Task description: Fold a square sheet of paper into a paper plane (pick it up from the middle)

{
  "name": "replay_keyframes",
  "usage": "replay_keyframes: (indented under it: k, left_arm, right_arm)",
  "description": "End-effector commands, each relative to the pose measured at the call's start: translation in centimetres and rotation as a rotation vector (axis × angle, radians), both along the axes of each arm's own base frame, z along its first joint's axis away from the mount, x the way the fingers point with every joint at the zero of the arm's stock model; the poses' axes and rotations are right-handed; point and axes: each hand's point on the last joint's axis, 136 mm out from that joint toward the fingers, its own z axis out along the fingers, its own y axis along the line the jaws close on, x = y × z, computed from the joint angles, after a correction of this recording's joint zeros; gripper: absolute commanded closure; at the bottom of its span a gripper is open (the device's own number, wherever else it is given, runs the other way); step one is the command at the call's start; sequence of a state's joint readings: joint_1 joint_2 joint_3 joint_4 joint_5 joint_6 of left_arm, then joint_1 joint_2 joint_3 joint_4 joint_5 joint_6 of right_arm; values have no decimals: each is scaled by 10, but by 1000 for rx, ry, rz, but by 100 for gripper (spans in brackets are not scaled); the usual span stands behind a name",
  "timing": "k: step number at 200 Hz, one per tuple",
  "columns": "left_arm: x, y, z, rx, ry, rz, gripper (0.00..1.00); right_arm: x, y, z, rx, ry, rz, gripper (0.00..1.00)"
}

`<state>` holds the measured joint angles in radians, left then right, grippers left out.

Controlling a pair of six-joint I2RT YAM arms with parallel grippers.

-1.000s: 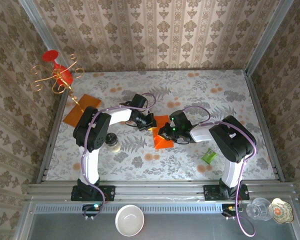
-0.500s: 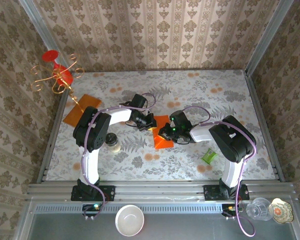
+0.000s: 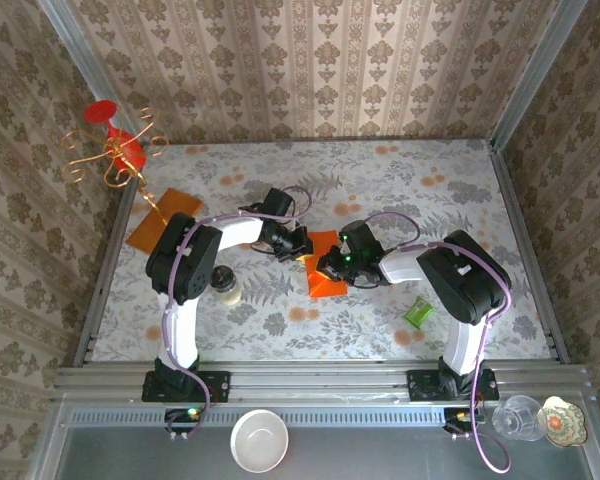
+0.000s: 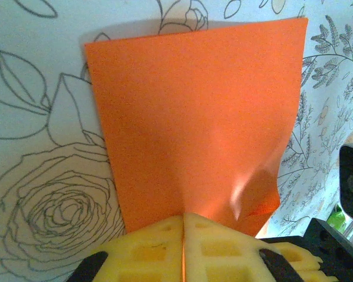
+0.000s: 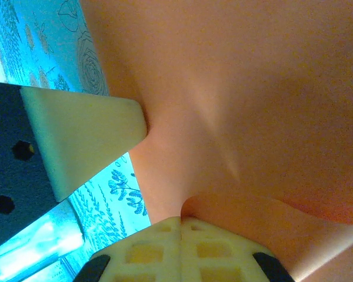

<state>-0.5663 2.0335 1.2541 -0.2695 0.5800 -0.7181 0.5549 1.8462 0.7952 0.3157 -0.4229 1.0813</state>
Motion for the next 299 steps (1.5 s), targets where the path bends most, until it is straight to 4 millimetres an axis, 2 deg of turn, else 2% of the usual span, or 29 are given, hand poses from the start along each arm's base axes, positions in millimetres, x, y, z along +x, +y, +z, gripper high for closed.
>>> replay_keyframes:
  k: [1, 27, 55, 98, 128, 166, 207, 226, 266, 299]
  left_arm:
    - [1, 13, 13, 21, -4, 33, 89]
    - [17, 24, 40, 1, -59, 83, 86]
    - [24, 39, 58, -9, -92, 137, 84]
    - [12, 59, 58, 10, -91, 179, 82]
    - [1, 61, 52, 1, -80, 185, 82]
    - [-13, 54, 50, -16, -76, 174, 83]
    - [-30, 33, 44, -45, -50, 133, 90]
    - [-35, 23, 39, -52, -37, 114, 93]
    - [-42, 2, 30, -54, -13, 66, 99]
    - [-44, 0, 20, -18, 1, 58, 100]
  right_arm:
    - [-10, -9, -24, -72, 72, -3, 87]
    - [-11, -9, -24, -75, 75, -6, 77]
    - [-10, -10, -23, -78, 76, -14, 65]
    - [-12, -12, -22, -79, 67, -14, 63]
    - [-17, -15, -26, -87, 78, -9, 63]
    - [-23, -21, -34, -111, 97, -12, 70]
    - [-30, -27, -44, -148, 121, -7, 93]
    - [-32, -29, -47, -159, 130, -4, 98]
    - [-33, -29, -50, -165, 137, -6, 100]
    - [-32, -30, -51, -163, 136, -12, 100]
